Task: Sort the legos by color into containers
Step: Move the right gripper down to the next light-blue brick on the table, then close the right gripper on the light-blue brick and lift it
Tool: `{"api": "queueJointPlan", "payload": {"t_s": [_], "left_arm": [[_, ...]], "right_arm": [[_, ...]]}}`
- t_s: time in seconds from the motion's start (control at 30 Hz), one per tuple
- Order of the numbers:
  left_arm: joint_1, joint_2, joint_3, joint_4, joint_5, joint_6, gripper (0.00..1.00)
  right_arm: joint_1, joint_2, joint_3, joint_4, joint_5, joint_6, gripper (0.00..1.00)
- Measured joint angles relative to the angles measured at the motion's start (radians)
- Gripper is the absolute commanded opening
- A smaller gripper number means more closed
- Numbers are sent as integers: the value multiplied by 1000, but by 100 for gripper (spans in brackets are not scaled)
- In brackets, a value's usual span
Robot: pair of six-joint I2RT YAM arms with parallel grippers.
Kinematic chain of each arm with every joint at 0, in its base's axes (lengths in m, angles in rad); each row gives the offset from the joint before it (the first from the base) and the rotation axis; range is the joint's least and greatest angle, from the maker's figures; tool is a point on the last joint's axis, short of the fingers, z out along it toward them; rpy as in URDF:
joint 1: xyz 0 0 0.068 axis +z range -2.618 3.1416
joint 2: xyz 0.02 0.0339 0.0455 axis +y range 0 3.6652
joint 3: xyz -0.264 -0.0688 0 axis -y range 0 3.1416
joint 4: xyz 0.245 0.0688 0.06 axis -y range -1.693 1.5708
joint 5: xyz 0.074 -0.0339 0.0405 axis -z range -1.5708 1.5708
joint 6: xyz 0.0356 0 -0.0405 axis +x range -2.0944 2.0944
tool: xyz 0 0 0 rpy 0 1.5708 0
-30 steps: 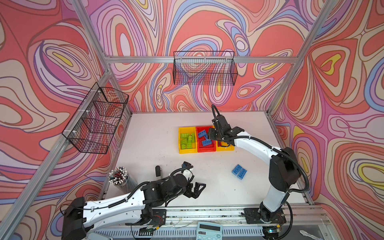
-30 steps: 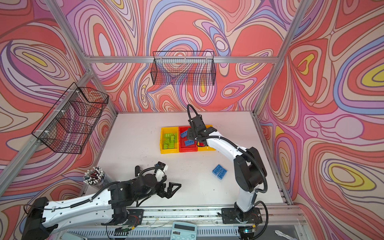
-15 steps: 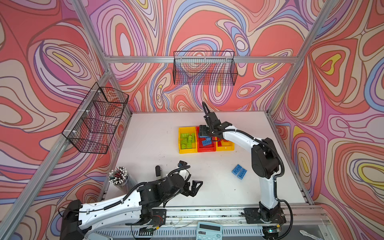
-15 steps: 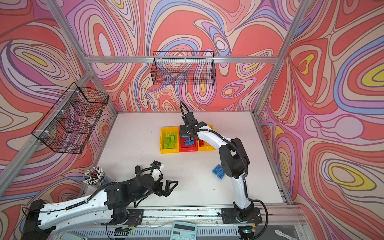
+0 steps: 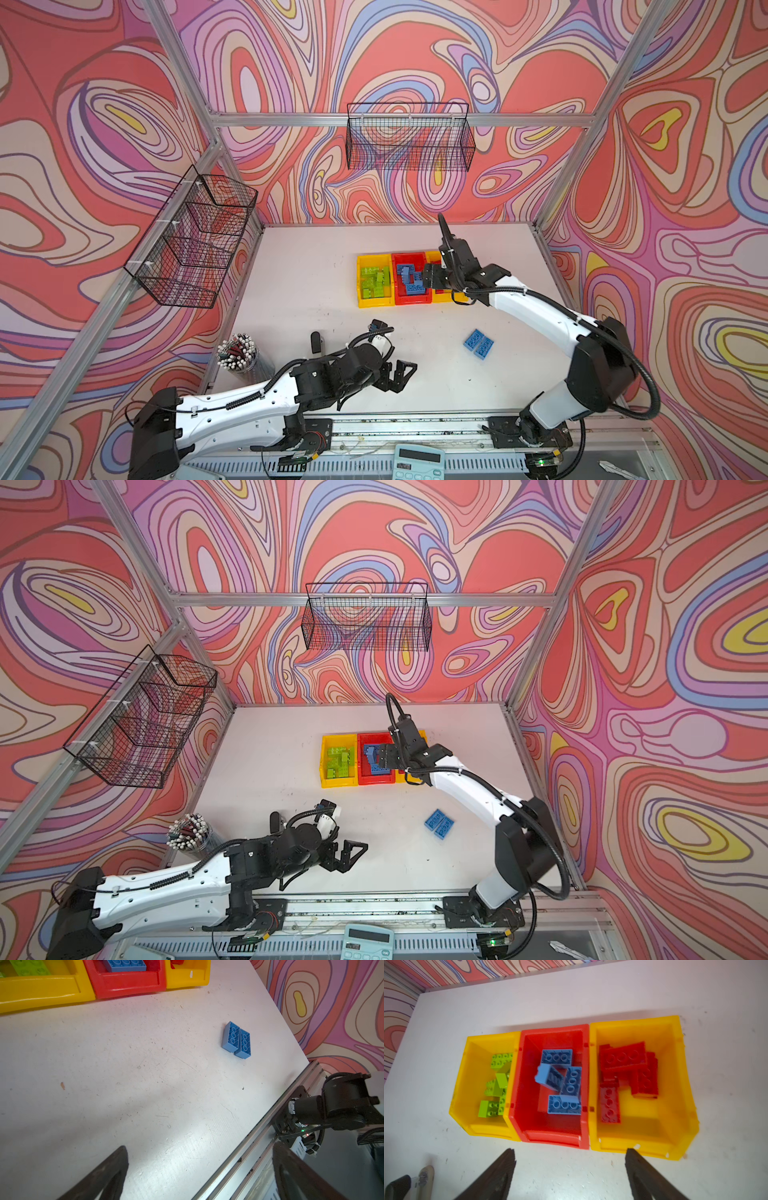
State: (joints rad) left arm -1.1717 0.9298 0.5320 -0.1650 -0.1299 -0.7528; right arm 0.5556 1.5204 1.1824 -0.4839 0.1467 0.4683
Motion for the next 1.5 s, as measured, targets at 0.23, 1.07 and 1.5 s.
{"api": "queueJointPlan", "payload": {"t_s": [0.23, 1.07, 1.5], "left_arm": [[0, 64, 7, 73, 73, -7, 100], [-33, -40, -68, 151, 65, -63, 100], [-33, -68, -129, 154, 57, -62, 100]], "right_arm": [[-27, -195, -315, -37, 33, 10, 98], [-193, -130, -475, 56, -204, -59, 97], [-182, -182, -517, 13, -246, 12, 97]]}}
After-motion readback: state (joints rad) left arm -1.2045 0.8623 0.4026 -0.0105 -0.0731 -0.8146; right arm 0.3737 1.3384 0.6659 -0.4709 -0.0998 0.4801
